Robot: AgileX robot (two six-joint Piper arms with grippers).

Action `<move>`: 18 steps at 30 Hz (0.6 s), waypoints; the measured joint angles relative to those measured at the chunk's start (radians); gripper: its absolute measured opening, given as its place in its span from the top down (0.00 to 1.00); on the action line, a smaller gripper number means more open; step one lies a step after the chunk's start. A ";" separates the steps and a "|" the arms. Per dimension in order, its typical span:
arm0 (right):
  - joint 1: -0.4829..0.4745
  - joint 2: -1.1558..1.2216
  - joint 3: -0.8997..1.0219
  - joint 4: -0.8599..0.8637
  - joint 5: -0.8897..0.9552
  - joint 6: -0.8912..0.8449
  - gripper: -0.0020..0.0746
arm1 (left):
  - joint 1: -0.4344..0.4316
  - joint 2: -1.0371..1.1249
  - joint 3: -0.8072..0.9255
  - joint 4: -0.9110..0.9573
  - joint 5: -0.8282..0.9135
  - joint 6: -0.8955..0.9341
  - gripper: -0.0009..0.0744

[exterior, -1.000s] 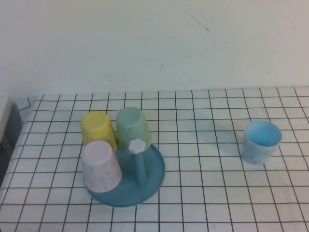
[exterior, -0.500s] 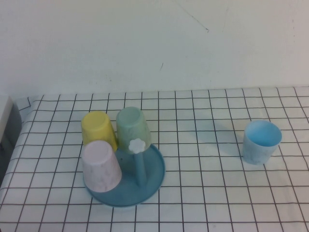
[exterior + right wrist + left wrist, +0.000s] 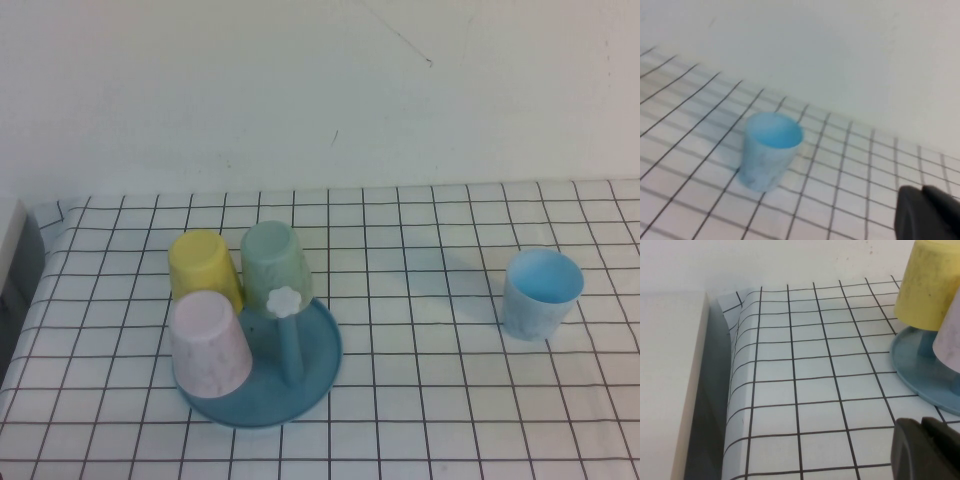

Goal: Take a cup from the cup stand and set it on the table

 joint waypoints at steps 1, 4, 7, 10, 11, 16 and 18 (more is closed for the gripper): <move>-0.029 -0.030 0.022 0.002 -0.017 0.010 0.98 | 0.000 0.000 0.000 0.000 0.000 0.000 0.99; -0.128 -0.128 0.091 0.002 -0.049 0.052 0.98 | 0.000 0.000 -0.001 0.000 0.002 0.000 0.99; -0.200 -0.158 0.144 -0.020 -0.054 0.098 0.98 | 0.000 0.000 -0.001 0.000 0.002 0.000 0.99; -0.253 -0.164 0.184 -0.063 -0.055 0.161 0.98 | 0.000 0.000 -0.001 0.000 0.002 0.000 0.99; -0.268 -0.164 0.193 -0.075 -0.055 0.178 0.98 | 0.000 0.000 -0.001 0.000 0.002 0.000 0.99; -0.295 -0.164 0.198 -0.114 0.005 0.206 0.98 | 0.000 0.000 -0.001 0.000 0.002 0.000 0.99; -0.295 -0.164 0.198 -0.136 0.047 0.211 0.98 | 0.000 0.000 -0.001 0.000 0.002 0.000 0.99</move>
